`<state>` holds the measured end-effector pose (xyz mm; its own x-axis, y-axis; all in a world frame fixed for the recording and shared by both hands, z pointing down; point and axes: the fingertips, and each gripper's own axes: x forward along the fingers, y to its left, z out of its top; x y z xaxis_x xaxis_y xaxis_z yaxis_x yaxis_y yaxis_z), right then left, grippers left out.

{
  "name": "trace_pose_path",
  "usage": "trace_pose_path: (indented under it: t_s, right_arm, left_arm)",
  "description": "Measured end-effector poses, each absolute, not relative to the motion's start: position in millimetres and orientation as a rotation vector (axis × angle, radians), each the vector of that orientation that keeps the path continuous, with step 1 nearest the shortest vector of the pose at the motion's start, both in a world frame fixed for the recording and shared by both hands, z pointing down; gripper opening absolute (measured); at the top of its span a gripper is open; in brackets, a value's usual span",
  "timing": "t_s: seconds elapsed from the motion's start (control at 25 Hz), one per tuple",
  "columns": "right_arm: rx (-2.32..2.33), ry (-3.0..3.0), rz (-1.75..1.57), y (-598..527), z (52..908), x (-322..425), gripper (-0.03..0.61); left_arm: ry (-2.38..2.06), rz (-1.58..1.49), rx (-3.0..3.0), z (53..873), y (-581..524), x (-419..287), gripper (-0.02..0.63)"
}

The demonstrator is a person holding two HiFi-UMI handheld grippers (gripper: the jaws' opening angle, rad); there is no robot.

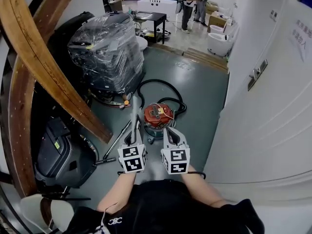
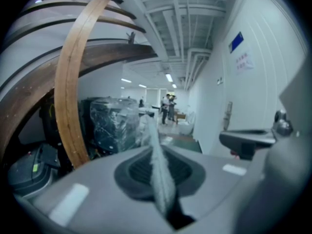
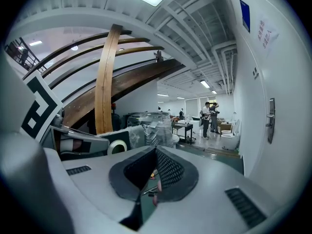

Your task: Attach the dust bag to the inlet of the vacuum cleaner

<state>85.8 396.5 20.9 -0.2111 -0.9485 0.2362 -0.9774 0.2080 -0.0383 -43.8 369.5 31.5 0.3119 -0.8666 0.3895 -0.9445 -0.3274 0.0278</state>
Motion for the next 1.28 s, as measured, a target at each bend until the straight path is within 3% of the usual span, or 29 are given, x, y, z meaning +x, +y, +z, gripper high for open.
trace_pose_path:
  t_s: [0.64, 1.28]
  right_arm:
    - [1.891, -2.28, 0.308, 360.3, 40.0, 130.0, -0.002]
    - [1.825, -2.259, 0.268, 254.9, 41.4, 104.7, -0.002]
  left_arm:
    - [-1.597, 0.462, 2.357, 51.7, 330.5, -3.7, 0.025]
    - [-1.556, 0.41, 2.344, 57.5, 215.4, -13.1, 0.025]
